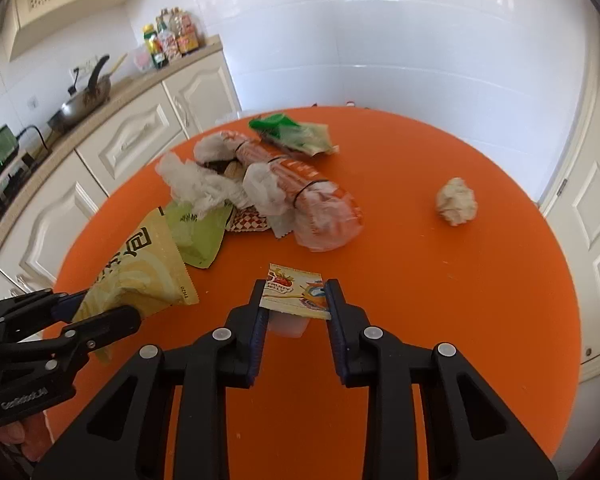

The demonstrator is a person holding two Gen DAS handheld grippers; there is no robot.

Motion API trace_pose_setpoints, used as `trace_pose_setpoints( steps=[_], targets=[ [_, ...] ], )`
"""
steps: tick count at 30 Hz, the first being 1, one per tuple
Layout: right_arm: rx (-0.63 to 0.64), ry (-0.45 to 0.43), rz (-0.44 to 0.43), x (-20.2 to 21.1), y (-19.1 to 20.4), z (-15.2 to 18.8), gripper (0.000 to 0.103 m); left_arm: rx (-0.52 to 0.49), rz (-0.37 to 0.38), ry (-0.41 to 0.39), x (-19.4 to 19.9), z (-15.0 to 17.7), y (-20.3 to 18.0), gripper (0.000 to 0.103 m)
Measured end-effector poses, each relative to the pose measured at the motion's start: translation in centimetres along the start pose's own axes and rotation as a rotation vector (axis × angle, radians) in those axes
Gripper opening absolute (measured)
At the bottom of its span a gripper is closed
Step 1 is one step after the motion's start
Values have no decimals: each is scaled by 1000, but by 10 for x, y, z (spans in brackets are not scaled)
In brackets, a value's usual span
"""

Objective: Collect trash
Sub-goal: 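Grasp the yellow snack wrapper with the left gripper while the right gripper grasps the small juice box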

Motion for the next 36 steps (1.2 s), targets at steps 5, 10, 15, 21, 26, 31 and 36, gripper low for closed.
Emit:
trace_pose_setpoints(
  steps=[5, 10, 15, 21, 26, 31, 36],
  targets=[
    [-25, 43, 3, -4, -14, 16, 28, -8, 3, 3, -6, 9, -9, 31],
    [-30, 28, -22, 5, -12, 27, 28, -14, 1, -16, 16, 25, -11, 31],
    [-30, -17, -21, 29, -12, 30, 28, -31, 9, -51, 73, 86, 0, 30],
    [-71, -110, -8, 80, -28, 36, 28, -82, 33, -107, 103, 97, -29, 31],
    [-150, -210, 47, 141, -69, 48, 28, -164, 70, -158, 118, 86, -78, 31],
    [-247, -279, 147, 192, -124, 73, 28, -273, 129, -183, 122, 79, -139, 31],
    [-372, -301, 247, 229, -186, 115, 28, -383, 194, -177, 113, 78, -203, 31]
  ],
)
Point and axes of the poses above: each gripper's, at about its wrist camera, not at the fingertips, and x roughly against the way its jaws point, y to its left, z to its underside, the point moved 7 cm from there along -x, roughly the way its jaws point, and after that the axes turned 14 degrees about y, right-handed, at the moved point
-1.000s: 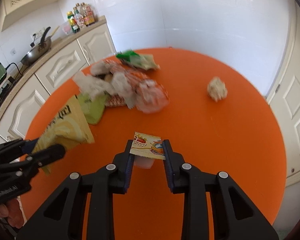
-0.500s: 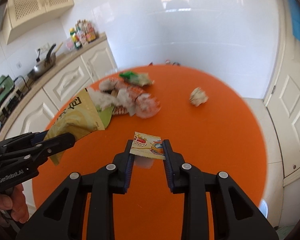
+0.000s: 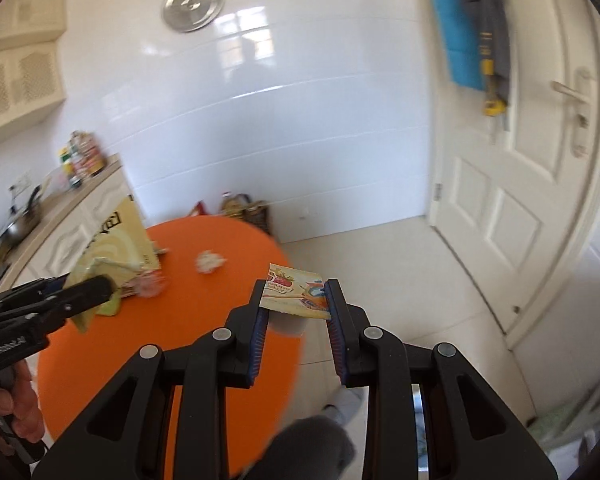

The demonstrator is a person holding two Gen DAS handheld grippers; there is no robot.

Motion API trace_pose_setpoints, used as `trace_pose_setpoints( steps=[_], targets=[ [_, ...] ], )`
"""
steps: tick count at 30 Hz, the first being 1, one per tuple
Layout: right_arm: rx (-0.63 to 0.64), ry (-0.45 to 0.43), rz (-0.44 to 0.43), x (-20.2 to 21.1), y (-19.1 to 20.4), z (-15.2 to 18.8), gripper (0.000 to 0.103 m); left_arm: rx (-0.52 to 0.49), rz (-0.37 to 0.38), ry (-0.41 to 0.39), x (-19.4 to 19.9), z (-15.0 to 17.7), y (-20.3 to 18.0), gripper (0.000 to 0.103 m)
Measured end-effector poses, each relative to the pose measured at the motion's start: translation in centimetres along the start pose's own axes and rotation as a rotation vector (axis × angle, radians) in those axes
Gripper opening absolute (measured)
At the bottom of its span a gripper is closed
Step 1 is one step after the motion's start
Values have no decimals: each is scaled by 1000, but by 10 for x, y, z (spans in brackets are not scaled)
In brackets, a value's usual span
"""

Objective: Collect trash
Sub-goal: 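Grasp the yellow snack wrapper with the left gripper while the right gripper grasps the small juice box, then carry the wrapper and juice box over the blue bucket and release both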

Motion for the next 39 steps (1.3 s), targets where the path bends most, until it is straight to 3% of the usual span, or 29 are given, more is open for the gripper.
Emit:
trace_pose_setpoints(
  steps=[4, 11, 25, 29, 32, 36, 38, 39],
  targets=[
    [-86, 8, 73, 11, -57, 14, 28, -77, 73, 41, -33, -11, -45, 31],
    [-250, 69, 161, 7, -150, 58, 28, -178, 211, 214, -111, -8, -110, 31],
    [-496, 278, 143, -86, -260, 138, 28, -242, 273, 618, -278, 18, -167, 31],
    [-536, 339, 130, -112, -279, 155, 28, -246, 277, 696, -325, 8, -182, 31],
    [-564, 372, 133, -127, -291, 165, 30, -273, 261, 745, -353, 0, -193, 35],
    [-607, 410, 127, -146, -308, 178, 30, -293, 235, 783, -380, -9, -206, 59],
    [-627, 425, 130, -153, -313, 183, 31, -301, 224, 797, -393, -12, -210, 65],
    [-631, 428, 133, -156, -315, 183, 37, -308, 216, 800, -396, -13, -214, 69]
  ],
)
Point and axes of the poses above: each gripper's, at about its wrist camera, not at the fingertips, and x roughly against the way its jaws point, y to its left, z to its underside, the point moved 7 cm from there along -x, roughly the way its jaws point, and after that the axes turned 14 degrees about y, right-handed, at the moved point
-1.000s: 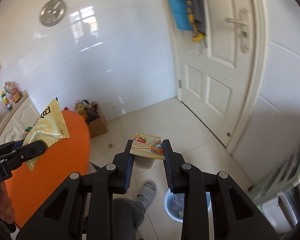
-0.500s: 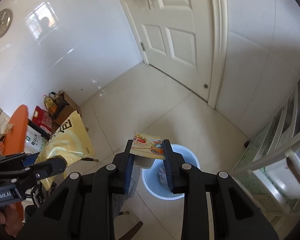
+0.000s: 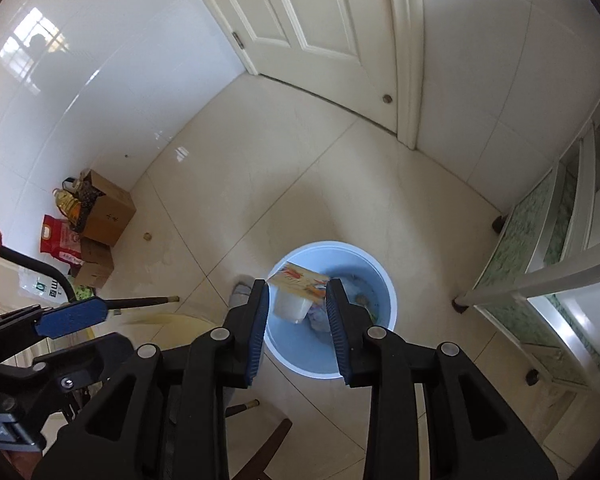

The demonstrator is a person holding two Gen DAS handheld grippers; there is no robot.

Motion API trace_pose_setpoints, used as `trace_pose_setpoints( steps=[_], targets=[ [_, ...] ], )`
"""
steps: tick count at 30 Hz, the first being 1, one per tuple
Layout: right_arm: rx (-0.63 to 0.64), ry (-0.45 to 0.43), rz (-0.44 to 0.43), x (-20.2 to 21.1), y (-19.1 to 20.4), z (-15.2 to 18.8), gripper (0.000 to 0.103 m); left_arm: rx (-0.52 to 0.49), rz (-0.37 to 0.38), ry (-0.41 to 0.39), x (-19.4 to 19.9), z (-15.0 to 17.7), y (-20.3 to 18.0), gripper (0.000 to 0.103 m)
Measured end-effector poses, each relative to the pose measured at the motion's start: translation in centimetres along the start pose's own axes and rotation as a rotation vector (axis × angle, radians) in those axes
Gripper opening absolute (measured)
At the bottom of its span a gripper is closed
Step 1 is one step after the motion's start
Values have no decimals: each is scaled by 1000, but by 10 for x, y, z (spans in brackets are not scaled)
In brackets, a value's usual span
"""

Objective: Collect trash
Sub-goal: 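Carry the wrapper and juice box over the blue bucket and release both, then move both tools back over the orange table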

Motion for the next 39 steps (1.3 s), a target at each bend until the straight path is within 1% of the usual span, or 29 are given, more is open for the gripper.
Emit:
trace_pose_setpoints(
  steps=[1, 2, 4, 5, 6, 9, 10, 15, 19, 24, 27, 30, 34, 35, 39],
  targets=[
    [-8, -2, 6, -1, -1, -1, 50, -1, -15, 1, 0, -4, 0, 71],
    [-16, -7, 6, -1, -1, 0, 58, 0, -35, -7, 1, -7, 0, 72],
    [-29, -24, 4, 0, -2, 0, 91, 7, -74, -41, 4, -10, 0, 76],
    [-31, -34, 4, 1, -2, -1, 96, 13, -95, -57, 5, -8, -2, 78],
    [-33, -39, 5, 2, -2, 0, 99, 22, -119, -77, 9, -7, 0, 80],
    [-47, -42, 15, 7, 1, 3, 103, 41, -173, -132, 22, 5, -1, 84],
    [-51, -48, 22, 9, 2, 4, 103, 50, -196, -156, 28, 7, 0, 85],
    [-50, -95, 27, 33, 16, 10, 103, 66, -250, -245, 53, 36, -8, 89],
    [-15, -143, 29, 60, 40, 15, 103, 89, -243, -318, 74, 68, -15, 90],
    [31, -228, 21, 106, 79, 26, 103, 106, -226, -423, 121, 123, -8, 92],
    [72, -274, 16, 131, 105, 33, 103, 123, -226, -500, 157, 160, 4, 95],
    [125, -325, 15, 158, 136, 44, 103, 153, -226, -568, 187, 199, 16, 95],
    [198, -371, -2, 182, 176, 60, 103, 197, -244, -635, 215, 245, 35, 95],
    [217, -383, -5, 188, 186, 65, 103, 210, -249, -656, 227, 262, 39, 96],
    [301, -417, -25, 205, 233, 84, 103, 272, -278, -720, 250, 317, 55, 96]
  ],
)
Point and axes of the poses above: each gripper's, at about its wrist camera, not at the fingertips, and x roughly against the way its jaws point, y to its left, z to its underside, the point moved 7 cm from there along -x, roughly the way its jaws point, and after that the axes turned 14 degrees about y, right-handed, at the moved point
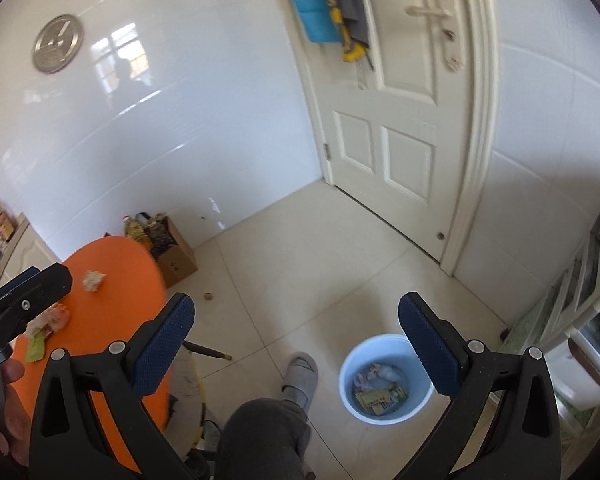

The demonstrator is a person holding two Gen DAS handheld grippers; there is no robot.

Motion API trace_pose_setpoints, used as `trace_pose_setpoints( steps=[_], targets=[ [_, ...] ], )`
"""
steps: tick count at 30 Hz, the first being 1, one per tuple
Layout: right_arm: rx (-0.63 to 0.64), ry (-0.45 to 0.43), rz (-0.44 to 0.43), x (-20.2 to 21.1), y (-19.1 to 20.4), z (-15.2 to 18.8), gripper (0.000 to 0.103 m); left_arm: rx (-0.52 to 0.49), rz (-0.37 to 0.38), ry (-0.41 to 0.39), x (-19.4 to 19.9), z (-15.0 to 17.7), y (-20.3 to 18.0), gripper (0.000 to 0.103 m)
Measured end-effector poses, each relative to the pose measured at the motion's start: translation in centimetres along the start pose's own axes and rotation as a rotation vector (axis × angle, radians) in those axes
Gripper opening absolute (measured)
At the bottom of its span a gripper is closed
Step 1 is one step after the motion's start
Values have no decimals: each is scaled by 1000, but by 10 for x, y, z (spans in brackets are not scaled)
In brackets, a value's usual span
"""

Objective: Collect trash
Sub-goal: 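Move both tools back over the orange table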

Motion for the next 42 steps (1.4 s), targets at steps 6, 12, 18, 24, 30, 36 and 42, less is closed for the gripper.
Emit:
trace_pose_setpoints(
  steps=[6, 12, 18, 24, 30, 36, 42],
  targets=[
    [98, -49, -59, 19, 67, -1, 103, 91, -64, -85, 70, 36, 42, 101],
    [212, -77, -134, 34, 137, 3, 103, 191, -120, -141, 126, 78, 79, 102],
    [338, -108, -224, 49, 212, 17, 103, 299, -195, -191, 173, 126, 110, 102],
    [467, -117, -290, 53, 275, 30, 103, 396, -237, -236, 214, 183, 137, 102],
    [554, -99, -323, 46, 319, 43, 103, 448, -301, -249, 229, 215, 147, 102],
    [604, -74, -325, 34, 340, 50, 103, 472, -326, -216, 217, 216, 152, 102],
    [619, -2, -314, 1, 345, 48, 103, 487, -321, -150, 189, 199, 162, 102]
  ],
)
Point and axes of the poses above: each gripper's, at about its wrist camera, not at the fingertips, and x roughly against the way its jaws point, y to its left, z to its underside, the point moved 7 cm from there along -x, roughly the way its jaws point, and after that the axes turned 14 degrees about y, right-handed, at the moved point
